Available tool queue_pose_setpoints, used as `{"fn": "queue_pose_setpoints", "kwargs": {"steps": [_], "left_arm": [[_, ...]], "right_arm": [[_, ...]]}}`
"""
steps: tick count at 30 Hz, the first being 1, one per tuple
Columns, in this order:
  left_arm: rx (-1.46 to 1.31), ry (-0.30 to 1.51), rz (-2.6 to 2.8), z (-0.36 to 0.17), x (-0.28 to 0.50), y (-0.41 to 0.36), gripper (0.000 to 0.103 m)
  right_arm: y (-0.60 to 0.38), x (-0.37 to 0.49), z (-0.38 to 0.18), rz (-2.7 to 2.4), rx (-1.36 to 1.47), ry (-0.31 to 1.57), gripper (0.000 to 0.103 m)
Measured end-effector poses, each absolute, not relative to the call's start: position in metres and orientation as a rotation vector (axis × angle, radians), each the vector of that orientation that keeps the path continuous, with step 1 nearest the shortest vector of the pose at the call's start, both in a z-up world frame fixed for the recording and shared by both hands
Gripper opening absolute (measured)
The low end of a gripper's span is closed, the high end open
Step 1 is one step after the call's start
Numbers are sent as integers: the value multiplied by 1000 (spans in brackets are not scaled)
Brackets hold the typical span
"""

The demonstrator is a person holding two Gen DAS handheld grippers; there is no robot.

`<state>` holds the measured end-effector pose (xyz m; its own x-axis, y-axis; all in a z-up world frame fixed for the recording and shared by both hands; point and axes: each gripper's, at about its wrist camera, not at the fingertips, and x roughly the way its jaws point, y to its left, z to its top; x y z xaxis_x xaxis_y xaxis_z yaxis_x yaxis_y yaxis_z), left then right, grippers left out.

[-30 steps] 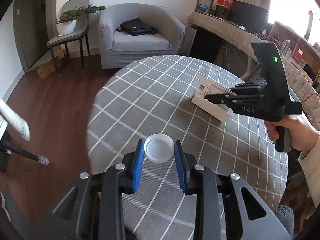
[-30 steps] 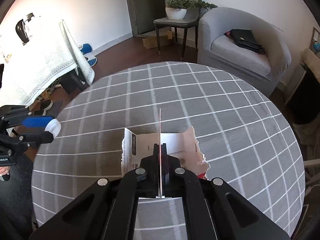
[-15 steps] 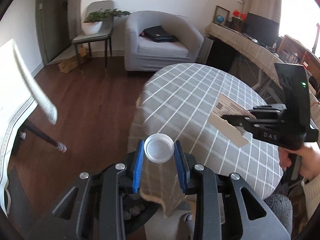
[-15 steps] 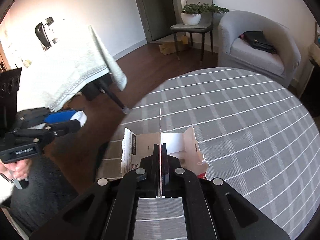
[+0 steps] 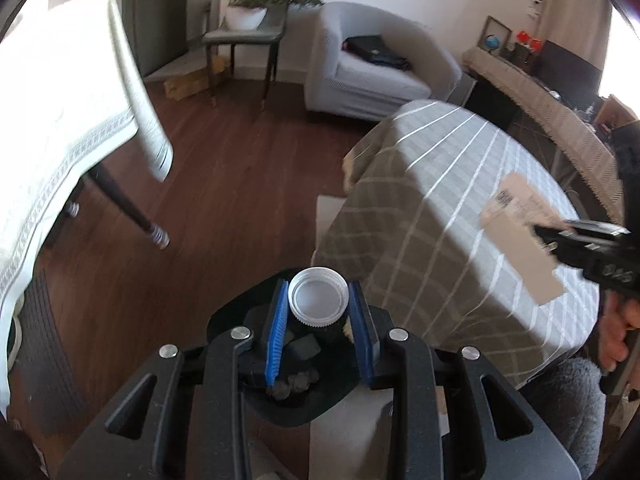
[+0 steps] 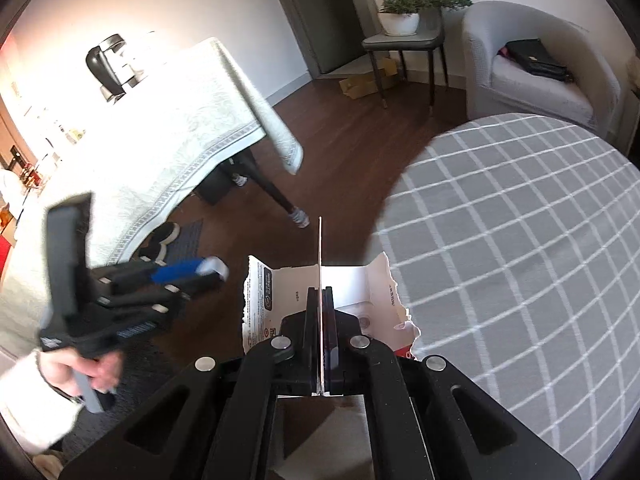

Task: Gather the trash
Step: 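Carry the box and lid with both tools down over the green bin, then open the left tool over the bin to drop the small lid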

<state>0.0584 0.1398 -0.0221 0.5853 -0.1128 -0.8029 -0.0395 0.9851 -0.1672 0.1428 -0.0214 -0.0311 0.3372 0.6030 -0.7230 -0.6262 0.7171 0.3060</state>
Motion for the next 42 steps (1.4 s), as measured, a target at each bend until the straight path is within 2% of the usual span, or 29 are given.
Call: {"fn": "queue_pose_setpoints", "kwargs": {"steps": [18,23,25,27,32,42], "left_arm": [[-218,1234,-17,-154,65,167,32],[-238,1277,-19,-174,65,170,33],[-245,1276,-22,-175,62,170,37],[-237,1266,-23,-172,60,171,49],[-233,1225,-18,-155,54,176,50],[-246,1061,8,-83,31,198,48]], "right_arm": [[51,138,-58,815,-96,1017,2],[59,137,-63,808,-118,1029,2],[61,137,-66,803,-123,1034,2],[64,137,-69,797,-128,1040,2],[73,135,-75,791,-144,1050,1],[95,125,-100,799,-189,1101,1]]}}
